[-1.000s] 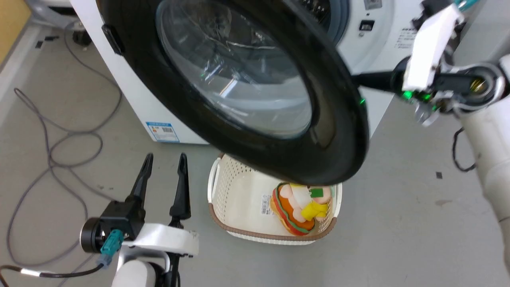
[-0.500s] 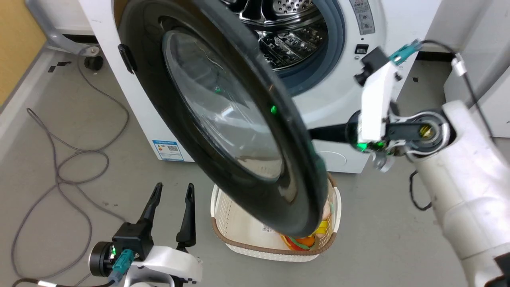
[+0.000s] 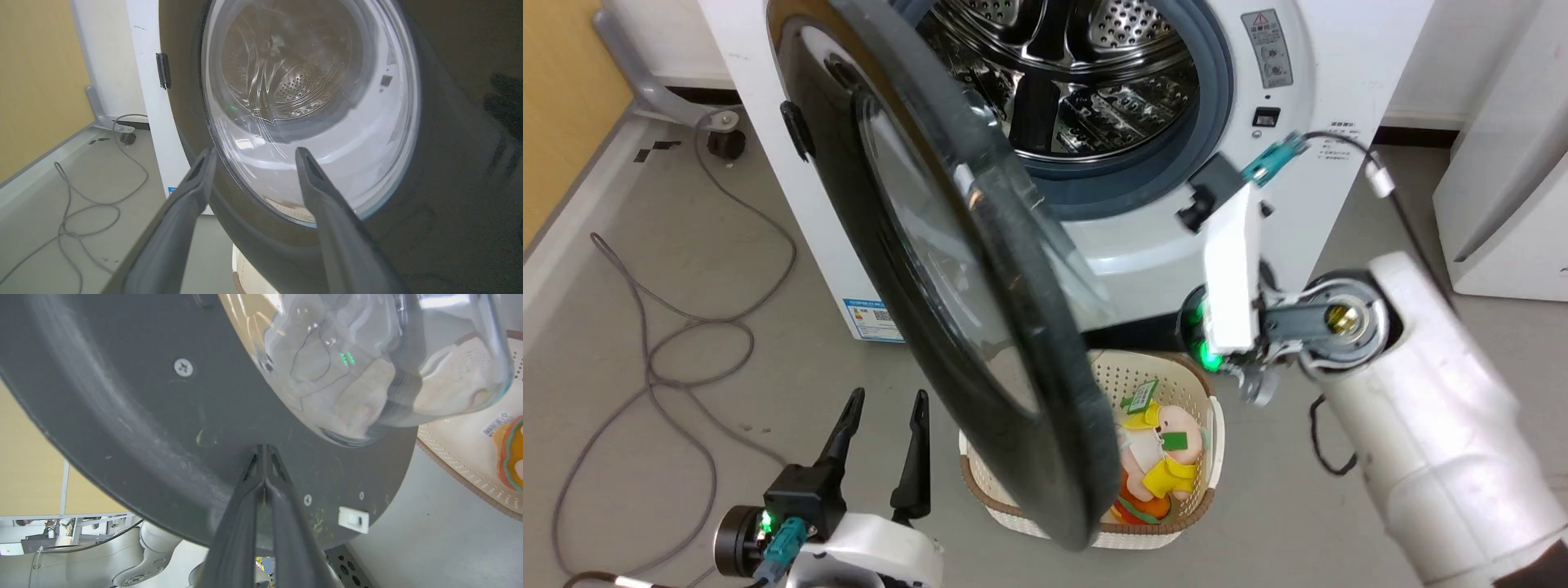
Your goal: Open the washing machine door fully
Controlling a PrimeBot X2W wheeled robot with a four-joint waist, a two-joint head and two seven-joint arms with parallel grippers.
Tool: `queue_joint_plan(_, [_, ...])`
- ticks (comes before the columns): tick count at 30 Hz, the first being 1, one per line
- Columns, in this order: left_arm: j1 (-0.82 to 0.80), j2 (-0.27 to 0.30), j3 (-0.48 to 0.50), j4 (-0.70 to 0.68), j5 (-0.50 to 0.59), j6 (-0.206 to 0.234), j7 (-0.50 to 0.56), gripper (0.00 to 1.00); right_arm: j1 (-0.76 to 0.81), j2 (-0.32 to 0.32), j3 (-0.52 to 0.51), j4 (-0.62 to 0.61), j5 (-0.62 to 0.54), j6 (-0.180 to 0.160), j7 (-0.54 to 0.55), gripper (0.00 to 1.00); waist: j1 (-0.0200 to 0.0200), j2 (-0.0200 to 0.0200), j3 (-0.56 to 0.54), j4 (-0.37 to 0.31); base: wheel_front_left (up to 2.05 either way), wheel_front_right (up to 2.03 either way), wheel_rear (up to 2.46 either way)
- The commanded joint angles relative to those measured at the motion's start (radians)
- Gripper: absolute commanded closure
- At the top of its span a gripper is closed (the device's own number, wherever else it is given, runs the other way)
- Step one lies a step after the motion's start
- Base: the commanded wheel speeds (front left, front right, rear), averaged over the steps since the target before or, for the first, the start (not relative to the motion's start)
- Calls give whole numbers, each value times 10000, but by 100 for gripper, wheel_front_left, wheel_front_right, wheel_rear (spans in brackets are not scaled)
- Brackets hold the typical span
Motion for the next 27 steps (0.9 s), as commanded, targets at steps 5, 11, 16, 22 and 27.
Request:
queue_joint_plan(5, [180, 34, 1, 85, 70, -38, -53, 0, 742, 332, 222, -864, 217, -4, 179, 100, 1, -1, -86, -4, 0, 0, 0])
queue_joint_plan(11, [244, 59, 15, 205, 98, -61, -53, 0, 1486, 502, 328, -1685, 475, -4, 78, 100, 1, -1, -197, 27, 0, 0, 0])
queue_joint_plan(16, [275, 58, 24, 255, 79, -62, -53, 0, 2191, 554, -243, -2066, 584, -4, -1198, 0, 1, -1, -315, -4, 0, 0, 0])
queue_joint_plan(22, [373, 56, 87, 289, 50, -13, -53, 0, 3532, 568, -1272, -2499, 488, -4, -3392, 0, 1, -1, -503, -158, 0, 0, 0])
queue_joint_plan(27, [495, 85, 153, 349, 30, -5, -53, 0, 4695, 585, -2172, -2906, 531, -4, -5085, 0, 1, -1, -671, -281, 0, 0, 0])
